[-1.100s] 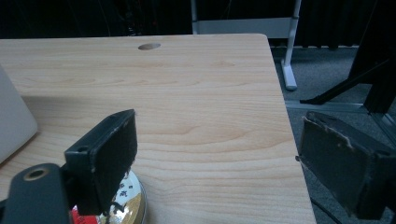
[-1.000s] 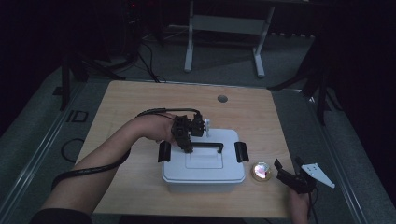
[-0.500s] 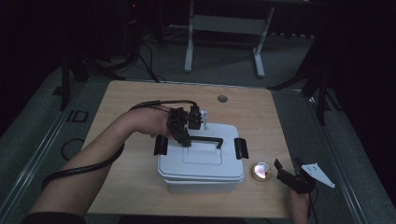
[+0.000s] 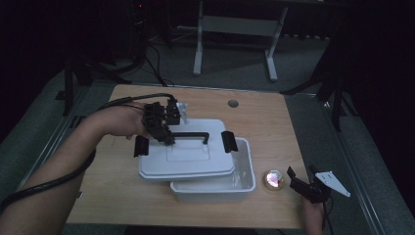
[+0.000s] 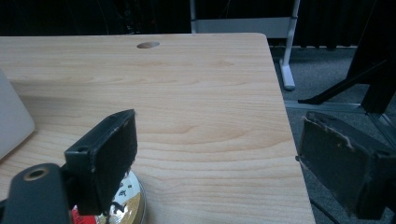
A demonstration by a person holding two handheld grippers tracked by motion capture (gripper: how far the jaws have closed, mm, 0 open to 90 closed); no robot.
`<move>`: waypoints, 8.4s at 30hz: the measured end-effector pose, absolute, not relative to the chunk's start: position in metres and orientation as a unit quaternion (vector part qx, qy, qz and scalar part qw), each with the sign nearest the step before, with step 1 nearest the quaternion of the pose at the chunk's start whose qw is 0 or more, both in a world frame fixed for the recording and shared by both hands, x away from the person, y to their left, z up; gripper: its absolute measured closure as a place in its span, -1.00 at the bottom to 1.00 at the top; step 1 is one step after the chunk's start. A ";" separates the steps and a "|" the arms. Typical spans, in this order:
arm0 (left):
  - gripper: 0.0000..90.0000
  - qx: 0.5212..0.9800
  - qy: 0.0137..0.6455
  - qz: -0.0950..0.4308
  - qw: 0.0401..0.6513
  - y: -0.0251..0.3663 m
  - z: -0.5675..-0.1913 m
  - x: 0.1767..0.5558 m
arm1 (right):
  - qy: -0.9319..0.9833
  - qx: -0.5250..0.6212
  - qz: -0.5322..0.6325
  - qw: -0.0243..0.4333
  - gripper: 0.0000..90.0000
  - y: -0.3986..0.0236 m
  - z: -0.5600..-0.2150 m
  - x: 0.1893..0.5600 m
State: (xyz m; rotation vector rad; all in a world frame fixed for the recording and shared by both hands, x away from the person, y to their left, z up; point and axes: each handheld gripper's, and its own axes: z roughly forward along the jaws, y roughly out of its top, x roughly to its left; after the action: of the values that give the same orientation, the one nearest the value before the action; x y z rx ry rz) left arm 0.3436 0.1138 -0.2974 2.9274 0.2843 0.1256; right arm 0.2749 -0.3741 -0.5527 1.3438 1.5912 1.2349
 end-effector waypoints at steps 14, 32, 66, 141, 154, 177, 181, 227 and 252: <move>0.85 0.973 0.202 0.059 0.099 0.209 -0.297 0.334 | 0.617 0.520 0.472 0.355 -0.74 -0.373 -0.553 0.276; 0.85 0.940 0.316 0.053 0.114 0.301 -0.354 0.329 | 0.620 0.521 0.468 0.356 -0.74 -0.372 -0.553 0.276; 0.79 0.930 0.347 -0.049 0.111 0.319 -0.494 0.343 | 0.621 0.521 0.466 0.354 -0.74 -0.372 -0.552 0.277; -0.68 0.943 0.321 -0.062 0.068 0.305 -0.479 0.343 | 0.994 0.044 0.029 0.094 -0.74 -0.279 -0.484 0.327; -0.68 0.943 0.321 -0.064 0.062 0.305 -0.479 0.342 | 0.997 0.047 0.001 0.062 -0.56 -0.269 -0.513 0.349; -0.68 0.946 0.313 -0.064 0.051 0.301 -0.474 0.340 | 0.997 0.053 0.013 0.050 -0.54 -0.265 -0.432 0.340; -0.68 0.949 0.307 -0.060 0.046 0.299 -0.475 0.340 | 0.996 0.060 0.011 0.062 -0.54 -0.259 -0.414 0.339; -0.68 0.952 0.298 -0.064 0.039 0.295 -0.472 0.338 | 0.996 -0.069 0.013 0.050 -0.54 -0.117 -0.406 0.337; -0.68 0.952 0.295 -0.070 0.035 0.295 -0.477 0.337 | 0.997 -0.058 -0.036 0.025 -0.54 -0.112 -0.469 0.352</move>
State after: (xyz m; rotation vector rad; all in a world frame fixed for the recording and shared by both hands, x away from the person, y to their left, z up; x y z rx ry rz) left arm 0.3375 0.2948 -0.4772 2.9261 0.9080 -0.2149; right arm 0.3516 -0.1119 -0.4688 -0.1799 3.0843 -0.1128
